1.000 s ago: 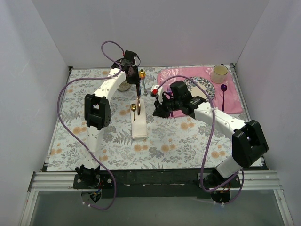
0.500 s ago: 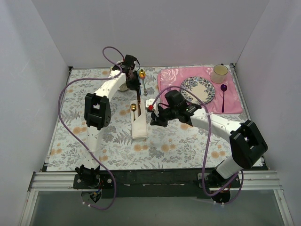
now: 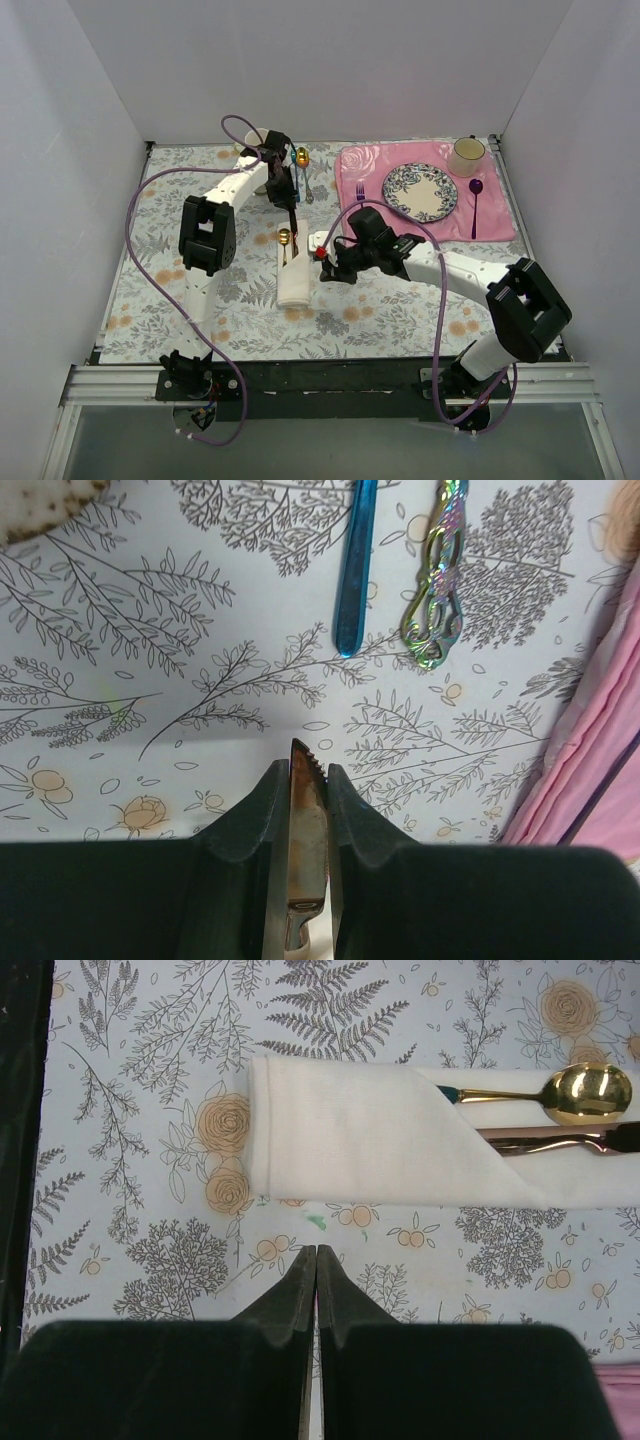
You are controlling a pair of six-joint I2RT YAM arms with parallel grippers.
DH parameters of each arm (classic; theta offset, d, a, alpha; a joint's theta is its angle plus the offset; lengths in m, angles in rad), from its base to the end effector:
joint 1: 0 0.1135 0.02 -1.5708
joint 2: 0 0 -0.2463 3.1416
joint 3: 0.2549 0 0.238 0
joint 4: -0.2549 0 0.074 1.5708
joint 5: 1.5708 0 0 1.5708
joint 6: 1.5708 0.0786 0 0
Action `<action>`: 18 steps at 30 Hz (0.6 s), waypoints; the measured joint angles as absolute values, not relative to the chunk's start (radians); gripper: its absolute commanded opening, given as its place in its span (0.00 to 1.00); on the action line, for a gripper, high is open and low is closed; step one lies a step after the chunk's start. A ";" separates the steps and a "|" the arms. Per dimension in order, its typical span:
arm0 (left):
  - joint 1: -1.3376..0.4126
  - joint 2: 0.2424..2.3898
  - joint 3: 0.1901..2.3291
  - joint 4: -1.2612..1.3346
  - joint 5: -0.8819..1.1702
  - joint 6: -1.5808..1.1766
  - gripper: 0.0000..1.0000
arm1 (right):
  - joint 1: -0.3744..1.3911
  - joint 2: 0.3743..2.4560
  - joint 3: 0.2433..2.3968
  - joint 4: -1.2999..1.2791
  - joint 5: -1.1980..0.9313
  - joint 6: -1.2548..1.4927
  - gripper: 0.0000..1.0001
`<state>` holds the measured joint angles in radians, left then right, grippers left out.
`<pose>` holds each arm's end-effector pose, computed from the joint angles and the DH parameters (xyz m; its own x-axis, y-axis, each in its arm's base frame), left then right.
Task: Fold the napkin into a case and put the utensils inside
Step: Insert the knife into the folded napkin.
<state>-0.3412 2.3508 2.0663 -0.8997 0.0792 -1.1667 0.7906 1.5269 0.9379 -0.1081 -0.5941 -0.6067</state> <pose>0.4583 -0.1693 0.1404 -0.6757 -0.7327 -0.0809 -0.6603 0.6504 -0.3755 0.2084 0.2731 0.1922 0.1369 -0.5333 -0.8348 -0.9894 -0.0319 -0.1419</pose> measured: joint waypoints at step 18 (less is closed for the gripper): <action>-0.347 2.349 2.049 -0.916 0.085 -1.163 0.00 | 0.928 1.622 0.894 0.149 -0.552 -0.526 0.06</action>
<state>-0.3473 2.3489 2.0495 -0.9165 0.0853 -1.1625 0.9279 1.6218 0.8944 0.1486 -0.5522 -0.5262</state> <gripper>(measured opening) 0.128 0.067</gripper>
